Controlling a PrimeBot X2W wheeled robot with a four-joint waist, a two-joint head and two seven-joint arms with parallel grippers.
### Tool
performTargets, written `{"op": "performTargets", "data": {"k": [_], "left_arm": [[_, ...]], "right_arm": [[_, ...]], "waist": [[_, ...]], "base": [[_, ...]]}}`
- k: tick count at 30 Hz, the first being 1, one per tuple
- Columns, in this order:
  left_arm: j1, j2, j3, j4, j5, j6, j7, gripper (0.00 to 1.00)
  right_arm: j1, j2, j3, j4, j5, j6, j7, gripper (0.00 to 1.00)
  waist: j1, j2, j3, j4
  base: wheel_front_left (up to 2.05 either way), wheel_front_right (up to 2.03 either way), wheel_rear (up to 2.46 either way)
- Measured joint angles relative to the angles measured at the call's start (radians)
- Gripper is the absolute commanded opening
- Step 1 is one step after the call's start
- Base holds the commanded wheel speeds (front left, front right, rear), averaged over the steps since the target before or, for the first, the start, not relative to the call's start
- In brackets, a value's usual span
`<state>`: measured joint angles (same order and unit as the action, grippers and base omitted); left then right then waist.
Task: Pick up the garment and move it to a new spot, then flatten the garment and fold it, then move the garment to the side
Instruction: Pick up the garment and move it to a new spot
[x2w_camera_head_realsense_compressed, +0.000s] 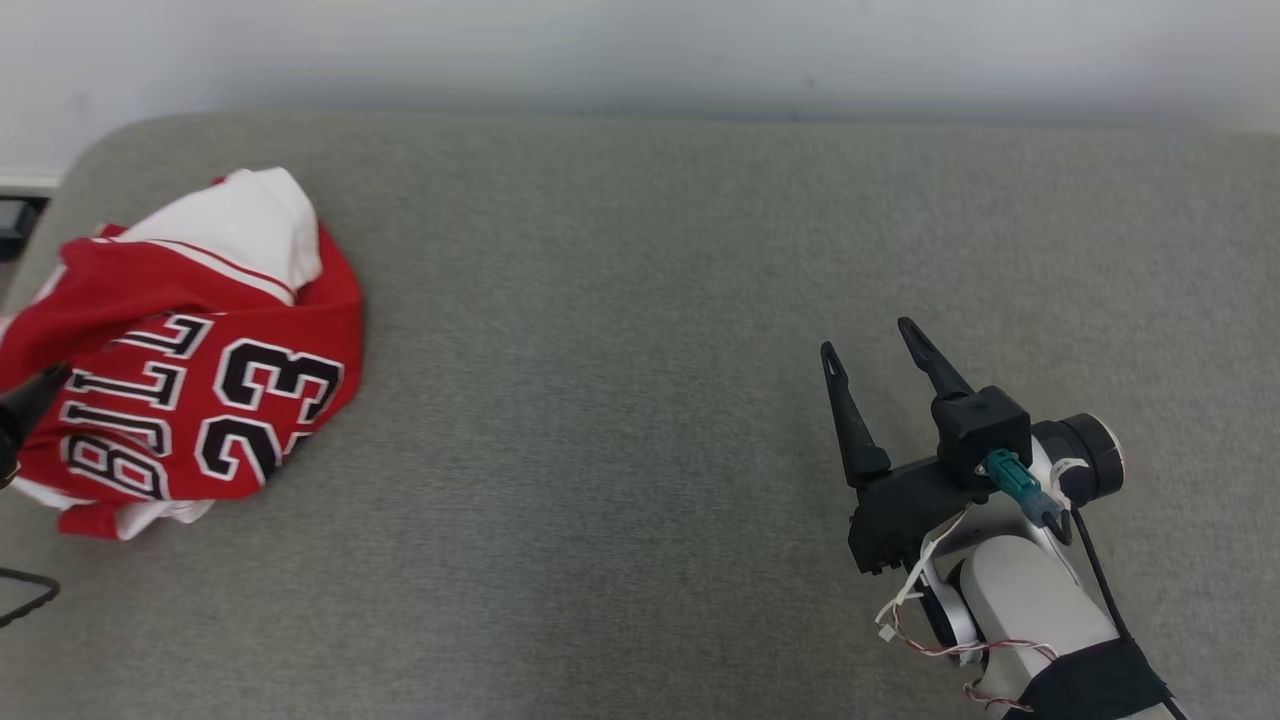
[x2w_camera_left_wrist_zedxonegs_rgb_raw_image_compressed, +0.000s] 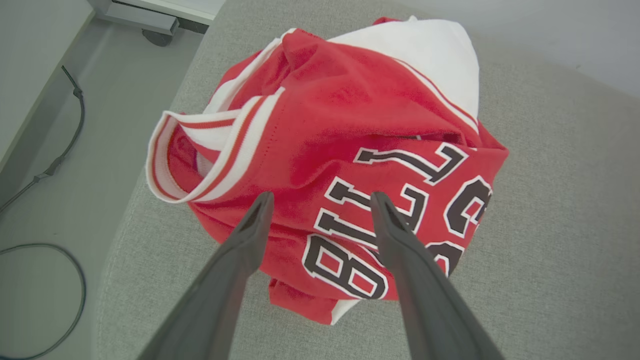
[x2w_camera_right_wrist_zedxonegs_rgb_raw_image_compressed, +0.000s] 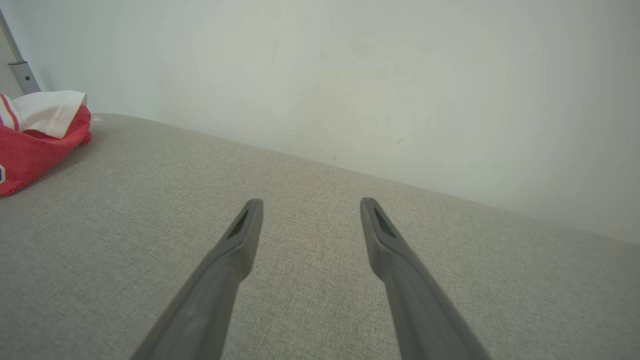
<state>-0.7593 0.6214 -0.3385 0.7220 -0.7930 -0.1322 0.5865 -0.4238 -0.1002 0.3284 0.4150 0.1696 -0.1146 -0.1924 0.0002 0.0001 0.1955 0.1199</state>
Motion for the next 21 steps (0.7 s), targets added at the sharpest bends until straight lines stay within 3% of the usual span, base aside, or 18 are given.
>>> {"op": "performTargets", "data": {"k": [13, 14, 15, 21], "left_arm": [[-0.055, 0.016, -0.107, 0.077, -0.045, 0.000, 0.069, 1.00], [-0.060, 0.019, -0.125, 0.077, -0.045, 0.000, 0.069, 0.78], [-0.068, 0.022, -0.137, 0.076, -0.045, 0.000, 0.069, 0.00], [-0.129, 0.025, -0.215, 0.072, -0.044, 0.000, 0.049, 0.00]], "right_arm": [[-0.022, 0.001, -0.013, -0.031, -0.029, -0.004, 0.018, 1.00], [-0.026, 0.001, -0.015, -0.031, -0.029, -0.004, 0.018, 1.00], [-0.032, 0.001, -0.017, -0.031, -0.029, -0.004, 0.020, 1.00], [-0.039, -0.002, -0.035, -0.022, -0.034, -0.009, 0.021, 1.00]], "waist": [[0.0000, 0.0000, 0.132, -0.068], [0.0001, 0.0001, 0.139, -0.070], [0.0001, 0.0001, 0.145, -0.072], [-0.0001, 0.0001, 0.145, -0.062]], "base": [[0.00, 0.00, 0.00], [0.00, 0.00, 0.00], [0.00, 0.00, 0.00], [0.00, 0.00, 0.00]]}}
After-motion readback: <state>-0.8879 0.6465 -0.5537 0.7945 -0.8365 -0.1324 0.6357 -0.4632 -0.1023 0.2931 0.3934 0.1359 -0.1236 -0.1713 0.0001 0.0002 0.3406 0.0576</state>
